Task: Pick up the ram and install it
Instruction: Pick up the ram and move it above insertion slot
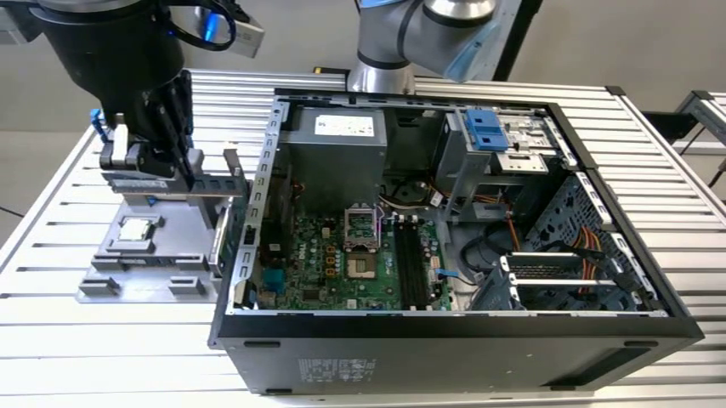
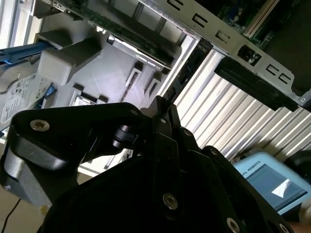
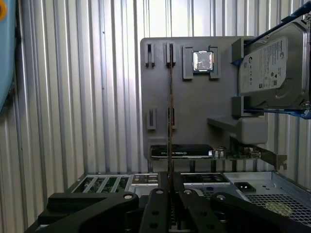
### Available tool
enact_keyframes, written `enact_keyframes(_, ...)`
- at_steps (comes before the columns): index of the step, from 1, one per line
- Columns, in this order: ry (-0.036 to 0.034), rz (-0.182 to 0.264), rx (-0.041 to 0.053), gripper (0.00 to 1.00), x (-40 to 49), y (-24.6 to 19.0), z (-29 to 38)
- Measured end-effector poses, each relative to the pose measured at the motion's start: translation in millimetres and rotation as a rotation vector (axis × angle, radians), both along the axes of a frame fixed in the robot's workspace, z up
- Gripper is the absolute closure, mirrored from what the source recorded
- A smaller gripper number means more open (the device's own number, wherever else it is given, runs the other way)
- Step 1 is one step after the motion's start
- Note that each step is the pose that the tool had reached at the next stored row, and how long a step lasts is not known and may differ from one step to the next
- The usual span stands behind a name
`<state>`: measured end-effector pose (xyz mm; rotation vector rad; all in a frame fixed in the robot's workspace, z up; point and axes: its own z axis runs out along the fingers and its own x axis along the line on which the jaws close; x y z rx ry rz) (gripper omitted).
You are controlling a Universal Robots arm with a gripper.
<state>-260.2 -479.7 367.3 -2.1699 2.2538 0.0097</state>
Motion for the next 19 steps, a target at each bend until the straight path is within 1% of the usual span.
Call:
enact_keyframes(8,0.0000,-0.011,-0.0002,1.00,4.5,0.4,0.0)
enact_keyframes(19,0.0000,-0.014,-0.0002,1.00,14.6,0.7,0.0)
